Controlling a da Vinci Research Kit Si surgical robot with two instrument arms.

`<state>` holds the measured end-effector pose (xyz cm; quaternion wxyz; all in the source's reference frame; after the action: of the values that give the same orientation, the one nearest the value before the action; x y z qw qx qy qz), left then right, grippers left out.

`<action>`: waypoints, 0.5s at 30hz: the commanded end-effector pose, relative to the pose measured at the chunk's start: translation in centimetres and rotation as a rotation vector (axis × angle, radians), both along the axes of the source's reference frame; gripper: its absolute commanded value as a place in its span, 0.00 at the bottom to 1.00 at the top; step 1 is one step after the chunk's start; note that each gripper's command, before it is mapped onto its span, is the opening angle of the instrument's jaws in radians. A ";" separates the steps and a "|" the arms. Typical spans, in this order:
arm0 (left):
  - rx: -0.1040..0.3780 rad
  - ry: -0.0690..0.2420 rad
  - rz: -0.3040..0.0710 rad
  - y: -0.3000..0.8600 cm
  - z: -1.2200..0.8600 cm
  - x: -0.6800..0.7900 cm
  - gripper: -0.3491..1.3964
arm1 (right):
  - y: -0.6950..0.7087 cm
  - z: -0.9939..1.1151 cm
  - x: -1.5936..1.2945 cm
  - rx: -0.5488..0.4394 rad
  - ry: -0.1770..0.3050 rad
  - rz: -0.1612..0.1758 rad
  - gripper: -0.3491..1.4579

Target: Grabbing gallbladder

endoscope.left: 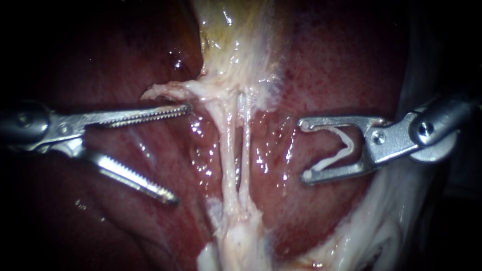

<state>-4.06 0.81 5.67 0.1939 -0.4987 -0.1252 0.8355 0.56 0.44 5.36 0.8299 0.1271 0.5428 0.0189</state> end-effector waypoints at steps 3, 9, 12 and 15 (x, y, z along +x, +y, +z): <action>0.018 -0.004 -0.004 0.05 -0.04 0.04 0.91 | 0.00 0.00 0.00 0.000 0.000 0.000 0.47; 0.023 0.012 -0.034 0.38 -0.11 0.15 0.90 | 0.00 0.00 0.00 0.000 0.000 0.001 0.47; 0.023 0.022 -0.051 0.58 -0.06 0.21 0.88 | 0.00 0.00 0.00 0.000 0.000 0.001 0.47; 0.023 0.025 -0.055 0.72 0.09 0.23 0.87 | 0.00 0.00 0.00 0.000 0.000 0.001 0.47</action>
<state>-3.82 1.57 5.81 0.2245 -0.4888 -0.1180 0.8347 0.56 0.45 5.37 0.8300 0.1269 0.5428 0.0191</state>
